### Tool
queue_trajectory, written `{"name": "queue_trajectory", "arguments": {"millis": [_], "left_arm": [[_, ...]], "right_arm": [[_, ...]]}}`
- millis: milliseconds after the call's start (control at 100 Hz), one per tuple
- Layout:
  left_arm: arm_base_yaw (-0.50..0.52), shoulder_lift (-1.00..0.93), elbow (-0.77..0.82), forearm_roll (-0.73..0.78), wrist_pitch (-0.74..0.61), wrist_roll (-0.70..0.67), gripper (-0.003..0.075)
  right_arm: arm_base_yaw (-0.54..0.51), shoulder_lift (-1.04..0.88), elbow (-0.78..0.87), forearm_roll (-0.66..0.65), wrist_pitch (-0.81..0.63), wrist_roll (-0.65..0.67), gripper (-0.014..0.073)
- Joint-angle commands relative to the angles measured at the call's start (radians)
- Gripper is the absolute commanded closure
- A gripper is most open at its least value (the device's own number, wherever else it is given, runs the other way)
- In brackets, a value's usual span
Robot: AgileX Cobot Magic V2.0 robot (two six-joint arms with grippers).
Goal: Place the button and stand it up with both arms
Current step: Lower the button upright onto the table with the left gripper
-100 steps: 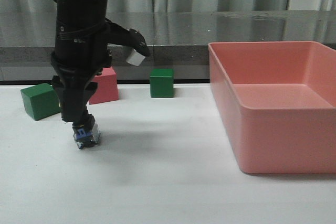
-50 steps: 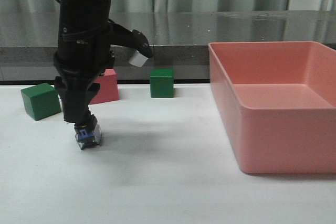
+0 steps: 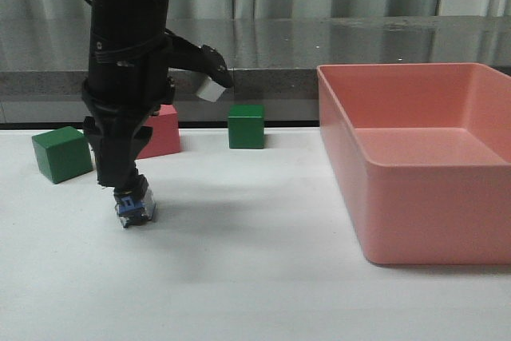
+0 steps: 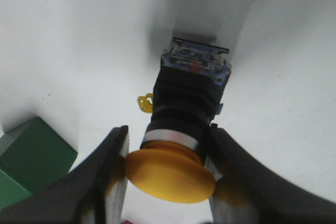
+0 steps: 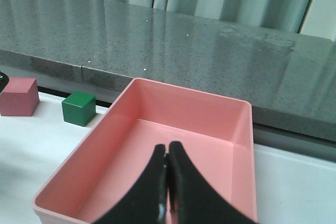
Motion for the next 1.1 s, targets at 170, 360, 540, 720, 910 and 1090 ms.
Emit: {"name": "queue_trajectory", "arguments": {"millis": [170,360,540,720,910,1090], "left_arm": [[-0.013,-0.028,-0.026,0.008,0.052,-0.012,0.0739],[-0.020,-0.028,-0.026,0.008,0.052,-0.012,0.0738],[-0.020,-0.028,-0.026,0.008,0.052,-0.012,0.0724],[-0.020,-0.028,-0.026,0.008,0.052,-0.012,0.0528],[-0.020,-0.028,-0.026,0.008,0.052,-0.012,0.0216],[-0.020,-0.028,-0.026,0.008,0.052,-0.015,0.0170]], "right_arm": [[-0.007,0.004,-0.027,0.001,-0.082,0.003,0.0652],[-0.007,0.004,-0.027,0.001,-0.082,0.003,0.0652],[-0.007,0.004,-0.027,0.001,-0.082,0.003,0.0652],[-0.007,0.004,-0.027,0.001,-0.082,0.003,0.0652],[-0.007,0.004,-0.027,0.001,-0.082,0.003,0.0652],[-0.007,0.004,-0.027,0.001,-0.082,0.003,0.0652]]}}
